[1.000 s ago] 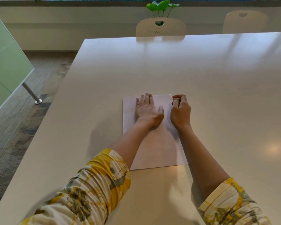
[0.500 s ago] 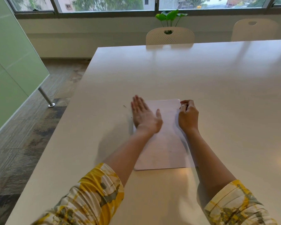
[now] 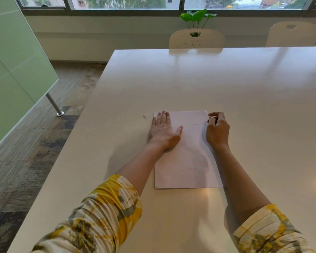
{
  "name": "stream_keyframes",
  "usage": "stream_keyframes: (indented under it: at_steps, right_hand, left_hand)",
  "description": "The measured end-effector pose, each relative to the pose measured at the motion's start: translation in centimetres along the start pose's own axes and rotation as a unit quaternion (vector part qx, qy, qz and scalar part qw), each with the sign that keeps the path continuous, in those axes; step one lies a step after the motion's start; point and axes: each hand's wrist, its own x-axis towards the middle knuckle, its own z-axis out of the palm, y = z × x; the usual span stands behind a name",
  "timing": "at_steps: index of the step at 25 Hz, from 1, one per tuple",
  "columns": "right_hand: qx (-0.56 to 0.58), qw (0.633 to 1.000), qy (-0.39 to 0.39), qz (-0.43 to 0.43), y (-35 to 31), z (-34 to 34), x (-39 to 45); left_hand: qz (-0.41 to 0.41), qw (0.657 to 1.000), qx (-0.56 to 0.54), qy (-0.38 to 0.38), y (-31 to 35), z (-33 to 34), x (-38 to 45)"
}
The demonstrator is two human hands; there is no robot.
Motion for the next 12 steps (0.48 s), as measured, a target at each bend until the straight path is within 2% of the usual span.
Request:
stream_keyframes:
  at_steps: [3,8,10,12]
  right_hand:
    - [0.003,1.0,-0.004,0.0,-0.1,0.0,-0.1]
    - [-0.006,1.0,-0.006,-0.006,-0.3,0.0,-0.2]
    - [-0.012,1.0,-0.002,-0.009,-0.3,0.0,-0.2]
    - [-0.017,1.0,0.0,-0.014,-0.4,0.0,-0.2]
  left_hand:
    - [-0.015,1.0,0.013,-0.007,-2.2,-0.7,0.1]
    - [0.008,0.999,0.038,-0.035,-5.5,-2.3,0.0]
    - [0.007,0.999,0.006,-0.049,-6.8,-3.6,0.3]
    - [-0.004,0.998,-0.059,-0.002,-7.6,-5.4,1.1]
